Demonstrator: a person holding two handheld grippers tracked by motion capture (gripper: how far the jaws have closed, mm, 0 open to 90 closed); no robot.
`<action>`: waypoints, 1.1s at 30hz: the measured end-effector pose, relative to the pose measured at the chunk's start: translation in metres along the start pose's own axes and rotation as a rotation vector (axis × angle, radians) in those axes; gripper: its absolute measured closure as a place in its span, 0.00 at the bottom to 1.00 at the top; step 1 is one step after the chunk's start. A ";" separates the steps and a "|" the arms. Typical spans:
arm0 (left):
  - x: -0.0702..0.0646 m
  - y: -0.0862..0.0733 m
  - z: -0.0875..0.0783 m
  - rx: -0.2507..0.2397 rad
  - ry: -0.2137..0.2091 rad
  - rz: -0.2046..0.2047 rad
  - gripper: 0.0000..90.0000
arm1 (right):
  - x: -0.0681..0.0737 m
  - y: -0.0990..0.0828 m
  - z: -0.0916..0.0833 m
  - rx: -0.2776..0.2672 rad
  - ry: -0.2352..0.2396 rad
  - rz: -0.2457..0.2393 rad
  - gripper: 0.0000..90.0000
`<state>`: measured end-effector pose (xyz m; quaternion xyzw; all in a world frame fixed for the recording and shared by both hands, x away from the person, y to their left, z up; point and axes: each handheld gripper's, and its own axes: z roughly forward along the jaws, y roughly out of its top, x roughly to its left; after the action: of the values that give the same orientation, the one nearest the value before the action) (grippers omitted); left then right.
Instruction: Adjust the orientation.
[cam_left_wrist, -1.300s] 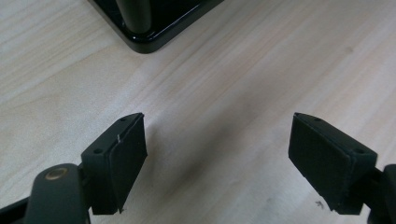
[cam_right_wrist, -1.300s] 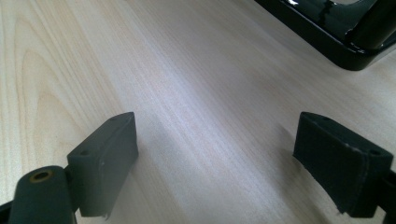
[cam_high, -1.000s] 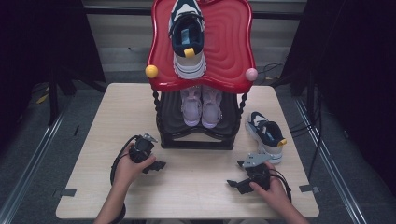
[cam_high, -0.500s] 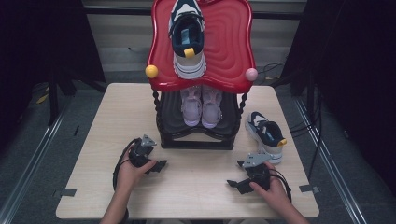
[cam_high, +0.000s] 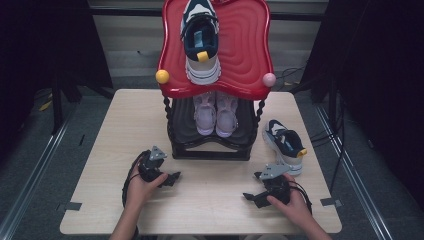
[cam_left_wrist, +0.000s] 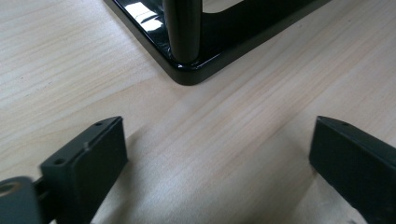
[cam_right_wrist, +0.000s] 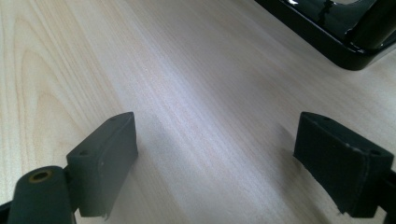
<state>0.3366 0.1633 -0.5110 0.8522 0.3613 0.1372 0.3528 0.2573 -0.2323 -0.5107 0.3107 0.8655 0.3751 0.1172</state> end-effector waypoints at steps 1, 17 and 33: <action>0.000 0.000 0.000 0.001 0.009 0.001 0.01 | 0.000 0.000 0.000 -0.002 0.001 -0.002 0.14; 0.000 0.001 0.001 0.003 0.006 0.007 0.00 | -0.005 0.002 -0.007 0.043 0.002 0.017 0.15; 0.000 0.001 0.001 0.003 0.006 0.007 0.00 | -0.025 0.022 -0.033 0.207 0.083 -0.019 0.16</action>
<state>0.3373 0.1627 -0.5111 0.8536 0.3596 0.1406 0.3497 0.2719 -0.2551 -0.4722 0.2970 0.9067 0.2950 0.0519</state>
